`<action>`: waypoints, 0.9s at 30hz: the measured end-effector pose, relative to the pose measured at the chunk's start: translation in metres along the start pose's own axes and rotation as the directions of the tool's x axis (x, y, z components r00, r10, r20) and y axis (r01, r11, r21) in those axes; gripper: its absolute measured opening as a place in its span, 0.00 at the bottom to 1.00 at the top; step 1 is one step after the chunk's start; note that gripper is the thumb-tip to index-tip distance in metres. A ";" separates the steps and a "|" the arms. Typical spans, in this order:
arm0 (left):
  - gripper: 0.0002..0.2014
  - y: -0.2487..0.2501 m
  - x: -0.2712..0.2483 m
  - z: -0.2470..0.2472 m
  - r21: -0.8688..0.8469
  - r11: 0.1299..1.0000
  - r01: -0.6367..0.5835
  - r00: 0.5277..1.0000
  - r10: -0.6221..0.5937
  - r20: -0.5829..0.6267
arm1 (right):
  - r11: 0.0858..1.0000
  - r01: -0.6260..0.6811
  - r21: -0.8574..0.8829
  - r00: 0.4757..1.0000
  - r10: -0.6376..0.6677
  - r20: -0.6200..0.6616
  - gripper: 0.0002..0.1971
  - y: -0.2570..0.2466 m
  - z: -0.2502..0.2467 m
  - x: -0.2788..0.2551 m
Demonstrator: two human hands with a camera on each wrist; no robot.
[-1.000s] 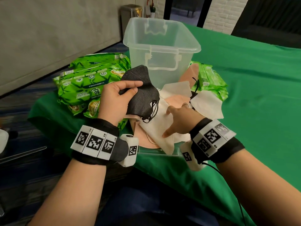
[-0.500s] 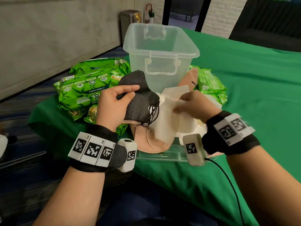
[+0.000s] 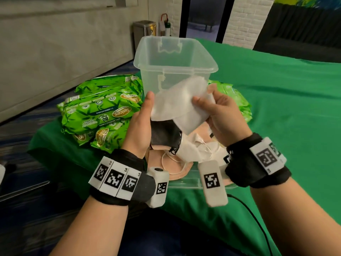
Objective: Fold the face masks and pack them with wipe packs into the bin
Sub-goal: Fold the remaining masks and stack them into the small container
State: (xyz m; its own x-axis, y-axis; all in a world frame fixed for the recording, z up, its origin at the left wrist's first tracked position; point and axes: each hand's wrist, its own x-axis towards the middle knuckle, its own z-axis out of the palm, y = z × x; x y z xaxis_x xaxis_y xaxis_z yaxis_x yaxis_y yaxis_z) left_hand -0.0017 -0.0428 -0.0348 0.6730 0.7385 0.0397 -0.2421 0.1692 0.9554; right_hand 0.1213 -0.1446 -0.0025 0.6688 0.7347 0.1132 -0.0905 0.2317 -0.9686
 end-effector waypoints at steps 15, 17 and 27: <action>0.20 -0.002 -0.006 0.000 0.203 0.958 -0.205 0.977 0.214 -0.022 | 0.983 -0.111 -0.146 0.994 0.110 -0.021 0.14 0.006 -0.021 -0.004; 0.25 -0.001 -0.005 -0.002 0.203 0.951 -0.232 0.972 0.237 0.003 | 0.977 -0.120 -0.179 0.993 0.113 -0.045 0.09 0.005 -0.028 -0.003; 0.32 -0.002 0.002 -0.009 0.197 0.954 -0.224 0.958 0.253 -0.135 | 0.987 -0.059 -0.151 0.984 0.032 -0.174 0.13 -0.008 -0.051 0.002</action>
State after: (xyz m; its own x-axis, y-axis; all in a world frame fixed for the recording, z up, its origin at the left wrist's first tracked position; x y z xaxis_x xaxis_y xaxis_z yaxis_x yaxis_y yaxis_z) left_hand -0.0066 -0.0356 -0.0393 0.4890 0.8385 0.2403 -0.2445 -0.1326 0.9605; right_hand 0.1610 -0.1778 -0.0055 0.7835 0.6199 0.0420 -0.0175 0.0895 -0.9958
